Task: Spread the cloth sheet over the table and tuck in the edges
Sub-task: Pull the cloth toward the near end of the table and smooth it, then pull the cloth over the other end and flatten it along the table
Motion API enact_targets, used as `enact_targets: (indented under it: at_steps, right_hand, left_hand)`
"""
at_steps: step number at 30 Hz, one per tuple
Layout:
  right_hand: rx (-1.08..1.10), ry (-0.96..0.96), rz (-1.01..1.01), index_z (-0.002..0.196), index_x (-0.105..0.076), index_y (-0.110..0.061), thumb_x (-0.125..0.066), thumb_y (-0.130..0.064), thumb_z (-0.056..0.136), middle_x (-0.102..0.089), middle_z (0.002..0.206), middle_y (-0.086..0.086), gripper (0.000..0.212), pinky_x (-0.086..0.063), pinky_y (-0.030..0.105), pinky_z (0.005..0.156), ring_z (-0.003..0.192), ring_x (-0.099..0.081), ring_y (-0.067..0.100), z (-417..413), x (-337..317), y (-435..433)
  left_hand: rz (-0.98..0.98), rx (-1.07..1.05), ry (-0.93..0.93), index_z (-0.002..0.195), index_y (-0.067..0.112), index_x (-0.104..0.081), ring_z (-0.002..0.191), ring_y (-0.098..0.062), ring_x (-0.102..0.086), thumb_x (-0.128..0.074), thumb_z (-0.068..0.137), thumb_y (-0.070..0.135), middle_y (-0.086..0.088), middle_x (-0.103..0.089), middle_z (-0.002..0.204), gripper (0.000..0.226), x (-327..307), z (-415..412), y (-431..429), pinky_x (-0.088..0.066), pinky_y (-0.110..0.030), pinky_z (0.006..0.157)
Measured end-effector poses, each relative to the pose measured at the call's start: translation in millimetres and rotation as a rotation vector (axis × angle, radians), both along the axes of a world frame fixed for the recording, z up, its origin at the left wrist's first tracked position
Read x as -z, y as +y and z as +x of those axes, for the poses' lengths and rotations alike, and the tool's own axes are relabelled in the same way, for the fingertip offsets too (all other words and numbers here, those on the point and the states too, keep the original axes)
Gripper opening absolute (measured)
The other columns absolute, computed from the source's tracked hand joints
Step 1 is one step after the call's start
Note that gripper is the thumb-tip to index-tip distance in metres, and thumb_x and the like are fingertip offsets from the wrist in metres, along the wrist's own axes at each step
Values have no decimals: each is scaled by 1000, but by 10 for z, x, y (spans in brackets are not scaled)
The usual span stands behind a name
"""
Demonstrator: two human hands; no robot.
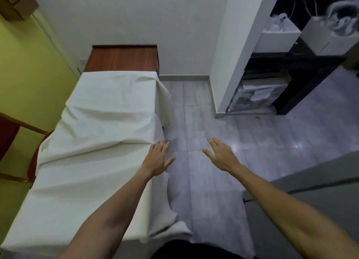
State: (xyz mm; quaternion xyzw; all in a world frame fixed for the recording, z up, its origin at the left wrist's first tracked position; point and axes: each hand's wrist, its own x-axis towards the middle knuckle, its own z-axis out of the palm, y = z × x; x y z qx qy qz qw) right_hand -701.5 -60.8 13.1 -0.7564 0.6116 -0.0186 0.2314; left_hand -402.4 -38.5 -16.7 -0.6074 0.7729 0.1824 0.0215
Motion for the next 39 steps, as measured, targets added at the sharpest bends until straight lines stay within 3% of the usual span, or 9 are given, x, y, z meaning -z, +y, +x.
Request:
enact_targets:
  at_steps: [3, 7, 9, 24, 30, 36, 39]
  right_hand:
    - [-26, -14, 0, 151, -36, -14, -11, -82, 85, -37, 156, 10, 98, -30, 47, 115, 144, -33, 27, -128, -50, -306]
    - [-83, -33, -6, 152, -35, -14, -35, -60, 101, -35, 158, 9, 69, -27, 46, 115, 145, -31, 26, -117, -132, -728]
    - [-109, -49, -21, 151, -36, -15, -39, -55, 102, -35, 158, 8, 64, -28, 45, 114, 145, -32, 26, -92, -116, -1037]
    - [-271, -75, -16, 151, -36, -15, -34, -60, 100, -36, 158, 9, 68, -25, 43, 118, 146, -31, 25, 183, -83, -4237]
    - [-458, -61, 15, 153, -34, -16, -34, -59, 101, -34, 160, 8, 67, -25, 41, 118, 146, -32, 24, 543, 66, -5439]
    - [-705, -75, 42, 150, -38, -14, -38, -53, 102, -41, 153, 10, 62, -26, 42, 116, 142, -36, 26, 909, 1, -6527]
    - [-818, -48, 51, 153, -34, -15, -36, -54, 103, -36, 158, 9, 63, -23, 41, 118, 145, -31, 24, 1123, -13, -7022]
  left_hand:
    - [9, -44, 0, 155, 10, -16, 151, -29, -11, 9, 81, 79, -13, -14, 163, 105, -47, -112, -224, -7, -44, 121]
    - [21, -56, -55, 155, 10, -18, 150, -30, -14, 5, 84, 77, -13, -16, 162, 101, -124, -123, -518, -11, -48, 121]
    - [30, -90, -73, 155, 9, -18, 150, -31, -14, -2, 86, 73, -14, -17, 162, 95, -113, -95, -748, -11, -49, 121]
    - [15, -289, -63, 156, 8, -13, 151, -32, -7, -2, 86, 72, -15, -10, 164, 95, -135, 33, -3415, -8, -48, 122]
    - [-5, -469, -66, 155, 9, -16, 151, -31, -9, -9, 91, 70, -14, -13, 163, 89, -26, 142, -4299, -8, -48, 121]
    - [44, -786, -49, 155, 13, -18, 151, -31, -12, -8, 91, 72, -12, -14, 164, 88, 123, 92, -4820, -8, -48, 121]
    - [40, -925, -38, 155, 14, -19, 151, -30, -12, -9, 91, 71, -11, -13, 164, 87, 138, -41, -5012, -8, -47, 121]
